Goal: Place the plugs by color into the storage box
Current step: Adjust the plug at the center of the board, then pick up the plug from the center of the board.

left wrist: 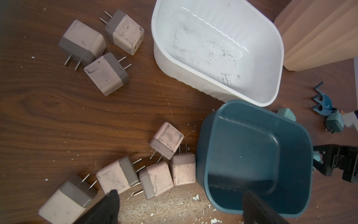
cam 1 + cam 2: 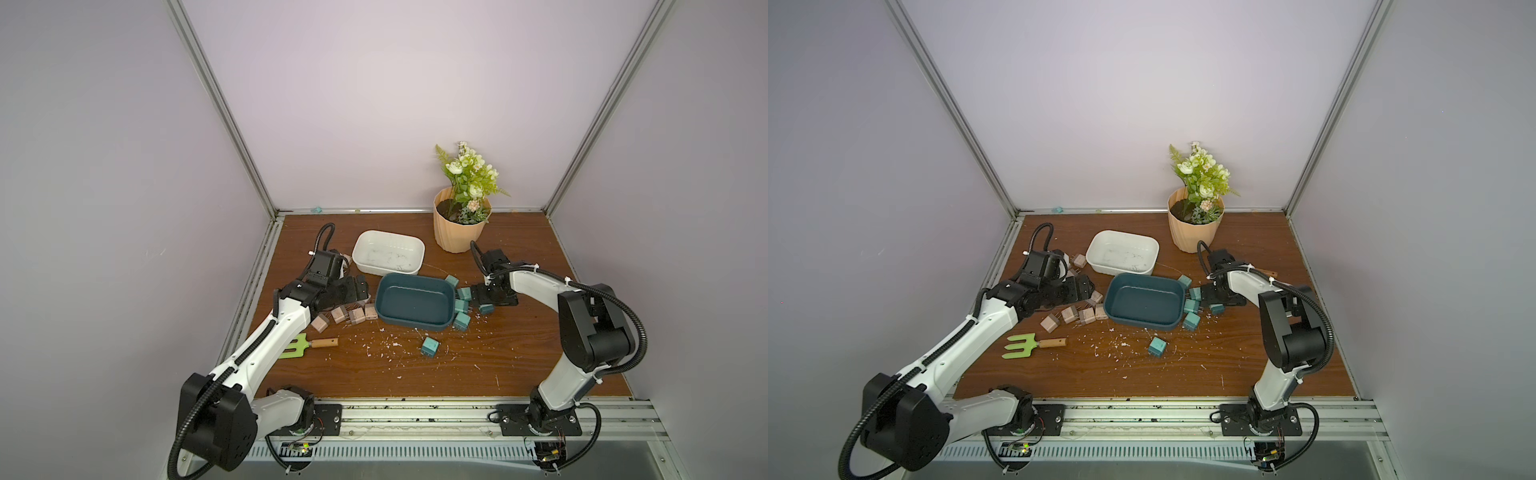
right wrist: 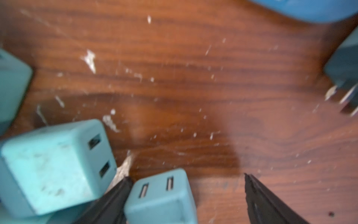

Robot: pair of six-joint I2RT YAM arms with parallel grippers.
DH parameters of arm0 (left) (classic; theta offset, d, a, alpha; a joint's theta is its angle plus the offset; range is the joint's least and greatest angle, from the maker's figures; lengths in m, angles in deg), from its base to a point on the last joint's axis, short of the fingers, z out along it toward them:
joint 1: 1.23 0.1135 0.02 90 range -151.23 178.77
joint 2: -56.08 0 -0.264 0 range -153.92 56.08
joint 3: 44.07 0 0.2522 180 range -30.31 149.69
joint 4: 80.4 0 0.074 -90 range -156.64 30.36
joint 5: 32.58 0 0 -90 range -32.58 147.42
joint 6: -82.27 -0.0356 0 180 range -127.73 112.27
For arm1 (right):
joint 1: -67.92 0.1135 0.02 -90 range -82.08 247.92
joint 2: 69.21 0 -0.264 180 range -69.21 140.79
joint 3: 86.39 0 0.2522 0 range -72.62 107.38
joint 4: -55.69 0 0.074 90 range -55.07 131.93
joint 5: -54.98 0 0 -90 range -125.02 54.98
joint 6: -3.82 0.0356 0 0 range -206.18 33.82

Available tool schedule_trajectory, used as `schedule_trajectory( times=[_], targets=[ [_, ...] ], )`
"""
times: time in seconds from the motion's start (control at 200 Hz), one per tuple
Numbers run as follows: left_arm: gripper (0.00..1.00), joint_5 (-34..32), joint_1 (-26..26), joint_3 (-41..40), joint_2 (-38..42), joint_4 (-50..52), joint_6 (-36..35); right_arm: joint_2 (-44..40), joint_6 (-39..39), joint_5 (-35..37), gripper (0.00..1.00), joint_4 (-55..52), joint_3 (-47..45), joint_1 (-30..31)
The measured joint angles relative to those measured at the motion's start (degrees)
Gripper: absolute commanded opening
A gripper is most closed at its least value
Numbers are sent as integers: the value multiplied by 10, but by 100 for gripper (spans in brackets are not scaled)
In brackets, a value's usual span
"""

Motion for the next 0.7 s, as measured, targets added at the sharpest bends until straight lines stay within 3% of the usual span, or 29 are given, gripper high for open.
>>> schedule_trajectory(
  times=[0.345, 0.58, 0.696],
  targets=[
    [100, -1, 0, 0, -14, 0, 3, -10, 0, -43, 79, 30, -27, -8],
    [100, 0, 0, 2, -28, 0, 6, -20, 7, -55, 54, 46, -40, -9],
    [100, 0, 0, 9, -37, 1, 6, -20, 7, -58, 50, 46, -39, -9]
  ],
)
